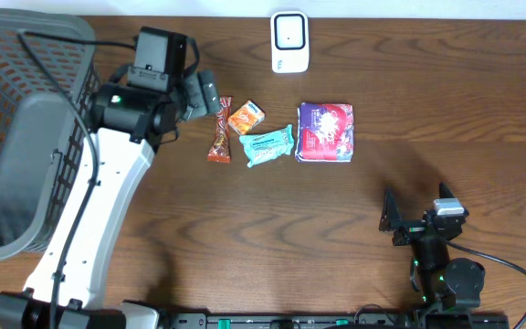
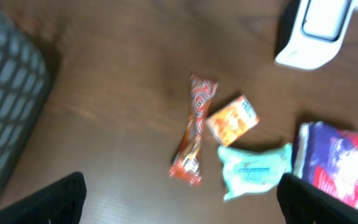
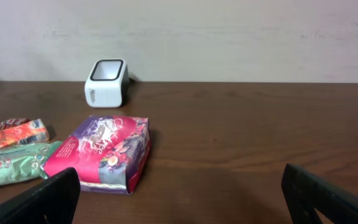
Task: Scan the item barcode
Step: 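Place the Kleenex pack between the candy bar and mint-green pack, then reach the right gripper to the purple package and grasp it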
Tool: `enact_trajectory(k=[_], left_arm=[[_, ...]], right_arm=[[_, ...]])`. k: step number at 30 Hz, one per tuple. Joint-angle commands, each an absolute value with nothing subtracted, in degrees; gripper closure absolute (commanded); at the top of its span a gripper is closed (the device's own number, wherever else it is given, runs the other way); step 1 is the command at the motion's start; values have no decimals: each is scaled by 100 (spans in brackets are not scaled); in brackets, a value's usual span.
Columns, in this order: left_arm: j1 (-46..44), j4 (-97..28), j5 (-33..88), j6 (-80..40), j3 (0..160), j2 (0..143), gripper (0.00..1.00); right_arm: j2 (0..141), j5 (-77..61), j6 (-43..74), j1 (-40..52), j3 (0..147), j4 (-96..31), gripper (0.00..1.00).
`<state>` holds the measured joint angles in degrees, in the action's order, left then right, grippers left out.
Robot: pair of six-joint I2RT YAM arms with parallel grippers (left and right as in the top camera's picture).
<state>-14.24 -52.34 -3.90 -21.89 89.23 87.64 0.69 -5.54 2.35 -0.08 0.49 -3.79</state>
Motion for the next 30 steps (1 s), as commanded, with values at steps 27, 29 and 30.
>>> enact_trajectory(k=[27,29,30], left_arm=[[-1404,-6167,-504,-2169,8912,8724,2],[-1404,-6167,-504,-2169,8912,8724,2],[-1404,-6169,-504,-2169,8912,8724,2]], right_arm=[[38,-2869,4644,84,32,576,1],[38,-3074,4783,84,32,814,1],[38,-3256,4823,84,32,1070,1]])
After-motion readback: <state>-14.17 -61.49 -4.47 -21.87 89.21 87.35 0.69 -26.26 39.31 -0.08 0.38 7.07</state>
